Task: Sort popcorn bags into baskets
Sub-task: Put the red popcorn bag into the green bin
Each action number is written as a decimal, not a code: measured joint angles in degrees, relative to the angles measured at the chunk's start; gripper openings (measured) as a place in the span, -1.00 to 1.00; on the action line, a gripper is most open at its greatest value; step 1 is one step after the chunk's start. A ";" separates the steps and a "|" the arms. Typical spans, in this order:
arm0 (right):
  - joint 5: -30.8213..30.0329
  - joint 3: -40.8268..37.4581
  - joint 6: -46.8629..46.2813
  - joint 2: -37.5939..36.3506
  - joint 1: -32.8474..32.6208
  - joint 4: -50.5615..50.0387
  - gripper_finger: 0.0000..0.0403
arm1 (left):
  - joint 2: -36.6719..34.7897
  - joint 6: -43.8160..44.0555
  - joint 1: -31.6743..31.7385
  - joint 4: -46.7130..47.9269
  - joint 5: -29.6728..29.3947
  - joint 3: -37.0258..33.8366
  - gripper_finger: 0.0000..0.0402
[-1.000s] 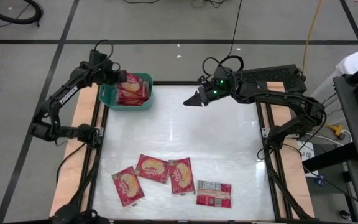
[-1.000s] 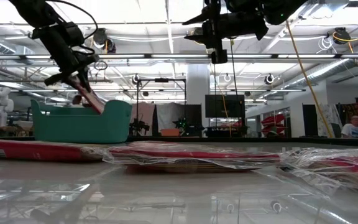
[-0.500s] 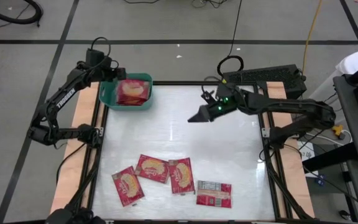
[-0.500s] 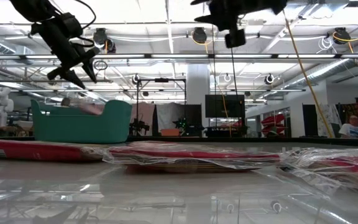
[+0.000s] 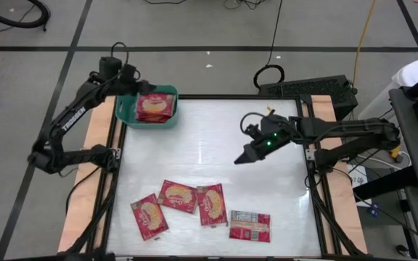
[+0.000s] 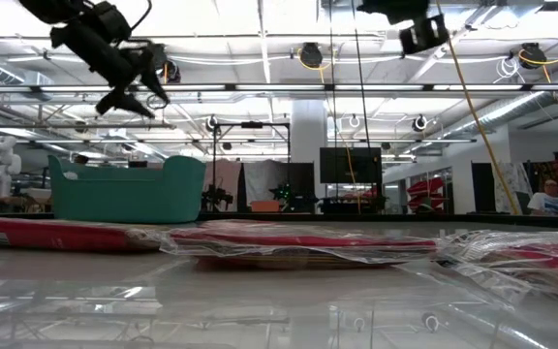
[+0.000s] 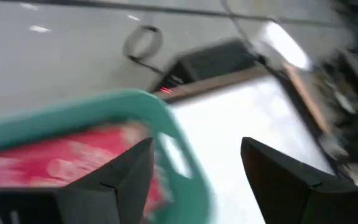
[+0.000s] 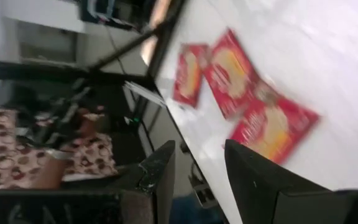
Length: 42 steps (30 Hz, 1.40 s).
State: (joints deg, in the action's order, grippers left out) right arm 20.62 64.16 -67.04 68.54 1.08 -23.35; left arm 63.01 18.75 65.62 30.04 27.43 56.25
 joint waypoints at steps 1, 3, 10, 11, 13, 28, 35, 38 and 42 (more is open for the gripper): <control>0.01 0.00 -0.33 -0.14 -0.45 -1.59 -0.36 | -0.87 0.24 -1.85 0.82 1.21 0.00 0.18; 0.04 0.00 -1.61 -0.20 -1.31 -4.34 -0.36 | -2.66 0.30 -6.30 2.48 1.75 0.00 0.12; -3.05 0.02 -6.24 -0.20 -5.64 -12.68 -0.36 | -7.71 0.24 -24.10 8.42 -0.69 0.00 -0.03; -3.83 0.02 -6.46 -0.20 -6.43 -13.89 -0.36 | -8.06 0.52 -26.36 9.05 -1.53 0.00 -0.04; -4.35 0.02 -6.48 -0.02 -8.16 -16.13 -0.35 | -8.34 1.52 -30.50 10.35 -3.03 0.00 -0.07; -1.05 -10.62 -15.59 1.90 -22.47 -8.44 0.22 | -3.79 12.85 -49.66 6.27 -9.83 -0.02 -0.12; -5.84 -19.50 -21.63 1.90 -31.03 8.71 0.38 | -0.52 18.46 -57.52 -2.50 -9.69 -0.02 -0.12; -8.66 -21.40 -21.26 1.90 -33.16 11.47 0.38 | -0.27 20.06 -61.76 -5.33 -11.51 -0.02 -0.12; -10.16 -22.01 -18.28 3.15 -33.97 11.96 0.38 | 0.46 21.61 -67.82 -6.85 -17.90 -0.02 -0.12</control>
State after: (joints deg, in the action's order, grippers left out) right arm 10.46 42.15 -85.33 71.69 -32.88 -11.39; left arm 63.47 40.36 -2.20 23.18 9.54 56.23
